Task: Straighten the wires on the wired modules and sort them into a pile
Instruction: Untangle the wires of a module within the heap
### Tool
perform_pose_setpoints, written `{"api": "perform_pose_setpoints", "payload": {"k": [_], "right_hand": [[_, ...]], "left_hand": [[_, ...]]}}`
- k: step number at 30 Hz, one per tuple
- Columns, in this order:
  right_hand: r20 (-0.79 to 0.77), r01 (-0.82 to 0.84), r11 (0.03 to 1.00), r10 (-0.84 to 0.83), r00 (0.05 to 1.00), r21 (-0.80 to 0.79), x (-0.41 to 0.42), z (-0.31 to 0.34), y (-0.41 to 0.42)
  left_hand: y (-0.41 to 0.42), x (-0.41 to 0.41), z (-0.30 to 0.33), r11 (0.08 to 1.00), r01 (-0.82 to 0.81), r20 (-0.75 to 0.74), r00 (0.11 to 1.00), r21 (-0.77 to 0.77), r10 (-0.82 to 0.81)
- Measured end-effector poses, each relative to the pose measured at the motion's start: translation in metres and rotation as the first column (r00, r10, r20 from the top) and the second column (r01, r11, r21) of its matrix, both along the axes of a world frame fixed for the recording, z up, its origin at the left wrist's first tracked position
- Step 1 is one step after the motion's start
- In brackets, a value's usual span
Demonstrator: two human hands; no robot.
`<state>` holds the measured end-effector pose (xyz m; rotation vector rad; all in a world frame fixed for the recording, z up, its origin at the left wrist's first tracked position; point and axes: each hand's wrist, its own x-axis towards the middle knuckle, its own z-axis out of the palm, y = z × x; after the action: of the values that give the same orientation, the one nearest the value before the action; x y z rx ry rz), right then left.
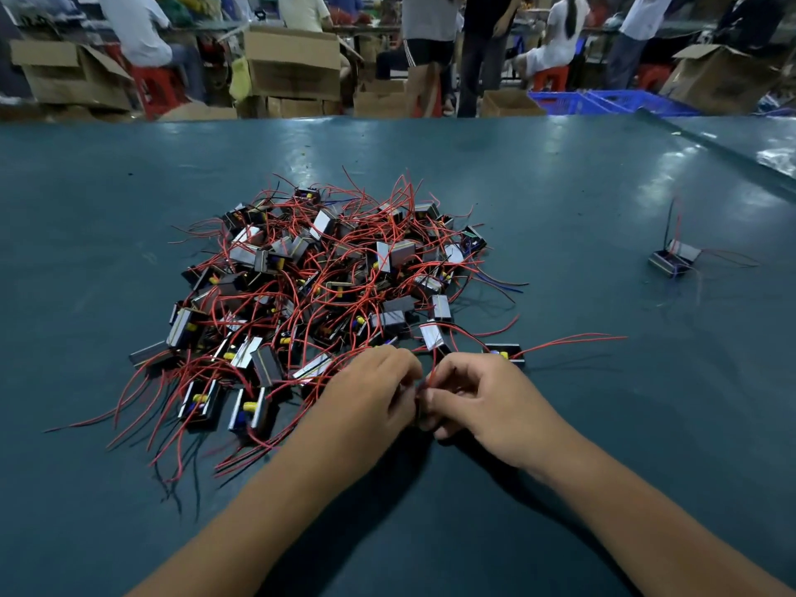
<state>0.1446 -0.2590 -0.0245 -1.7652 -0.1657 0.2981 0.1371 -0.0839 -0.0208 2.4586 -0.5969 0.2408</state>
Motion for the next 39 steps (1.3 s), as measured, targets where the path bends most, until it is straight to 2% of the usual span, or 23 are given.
{"api": "perform_pose_setpoints", "payload": {"k": [4,7,14,19,22,25,30,36,39], "right_hand": [[-0.015,0.029,1.000,-0.029,0.999,0.011,0.003,0.000,-0.005],[-0.032,0.045,0.999,-0.045,0.998,-0.006,0.004,0.000,-0.009],[-0.028,0.060,0.995,-0.062,0.998,-0.076,0.007,0.003,-0.017],[0.072,-0.032,0.969,0.051,0.996,-0.244,0.005,0.012,-0.022],[0.114,0.024,0.962,0.007,0.993,-0.270,0.007,0.012,-0.024],[0.125,0.094,0.962,-0.064,0.990,-0.255,0.010,0.008,-0.025],[0.121,0.108,0.969,-0.083,0.989,-0.221,0.012,0.005,-0.024],[0.075,0.073,0.997,-0.071,0.995,-0.017,0.010,0.005,-0.021],[0.028,0.063,0.996,-0.065,0.998,0.065,0.009,0.007,-0.020]], "left_hand": [[0.018,0.010,-0.002,0.990,0.136,-0.130,0.982,-0.030,-0.139],[0.023,0.012,-0.004,0.991,0.129,-0.198,0.971,-0.030,-0.132],[0.016,0.007,-0.003,0.997,0.033,-0.189,0.981,-0.067,-0.045],[0.015,0.005,-0.004,0.995,0.006,-0.201,0.979,-0.100,-0.026],[0.016,0.004,-0.005,0.994,0.014,-0.204,0.978,-0.110,-0.036],[0.017,0.004,-0.006,0.994,0.051,-0.198,0.978,-0.092,-0.068],[0.016,0.003,-0.006,0.992,0.111,-0.181,0.976,-0.062,-0.120],[0.017,0.003,-0.005,0.985,0.135,-0.176,0.973,-0.103,-0.151],[0.016,0.003,-0.005,0.979,0.116,-0.171,0.975,-0.170,-0.145]]}}
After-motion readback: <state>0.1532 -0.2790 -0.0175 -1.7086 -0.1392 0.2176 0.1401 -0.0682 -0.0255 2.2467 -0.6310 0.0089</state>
